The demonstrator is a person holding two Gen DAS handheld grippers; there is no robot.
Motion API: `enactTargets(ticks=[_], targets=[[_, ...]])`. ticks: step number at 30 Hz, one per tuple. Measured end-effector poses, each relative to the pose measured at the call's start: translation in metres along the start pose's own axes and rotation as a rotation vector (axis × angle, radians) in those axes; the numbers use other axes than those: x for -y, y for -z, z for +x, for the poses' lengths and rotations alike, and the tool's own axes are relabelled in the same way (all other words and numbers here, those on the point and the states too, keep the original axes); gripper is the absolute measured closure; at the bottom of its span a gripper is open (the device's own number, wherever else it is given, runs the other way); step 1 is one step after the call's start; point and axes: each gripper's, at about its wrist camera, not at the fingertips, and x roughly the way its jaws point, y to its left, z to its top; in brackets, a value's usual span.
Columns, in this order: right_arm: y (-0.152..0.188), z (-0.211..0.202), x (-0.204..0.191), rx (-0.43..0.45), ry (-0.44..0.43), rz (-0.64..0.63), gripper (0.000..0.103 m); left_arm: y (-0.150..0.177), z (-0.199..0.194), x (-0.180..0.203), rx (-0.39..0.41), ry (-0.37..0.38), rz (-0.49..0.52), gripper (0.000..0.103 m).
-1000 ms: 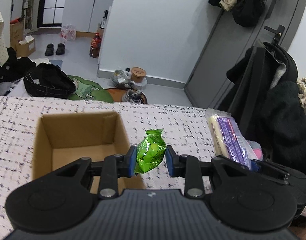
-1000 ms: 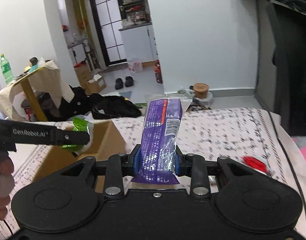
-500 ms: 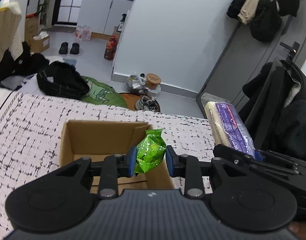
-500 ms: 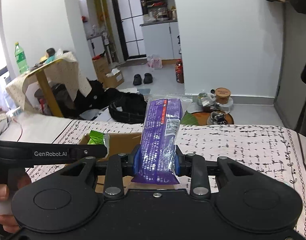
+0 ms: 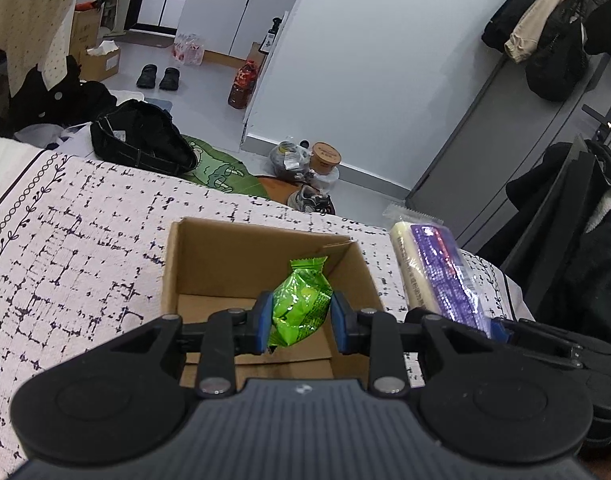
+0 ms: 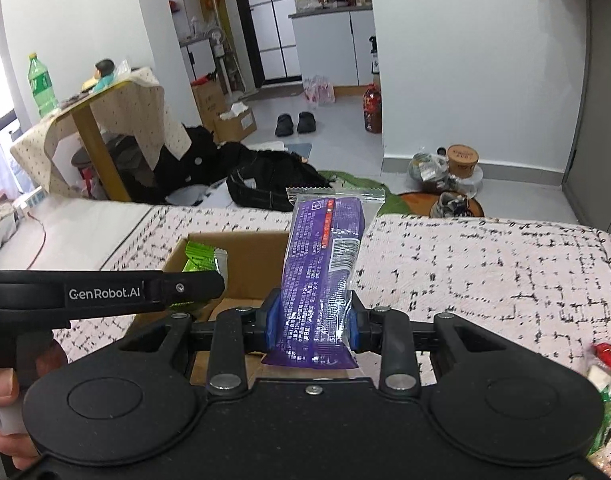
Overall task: Organize snacks
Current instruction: 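Carry the green packet with the left tool over the cardboard box while the right tool carries the purple bar, then open both tools to drop the green packet and purple bar into the box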
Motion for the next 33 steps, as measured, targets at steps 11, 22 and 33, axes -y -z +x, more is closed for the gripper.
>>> enactTargets(ticks=[11,22,33], targets=[[-0.005,0.024,-0.014,-0.065,0.035,-0.043,0.071,0.000,0.013,-0.026,-0.028,0.017,-0.050,0.073],[-0.010,0.028,-0.023,-0.082,0.094,-0.082,0.055,0.002,0.017,-0.035,-0.042,0.033,-0.069,0.073],[-0.011,0.005,-0.018,-0.056,0.101,-0.076,0.042,0.005,0.020,-0.030,-0.056,0.037,-0.055,0.072]])
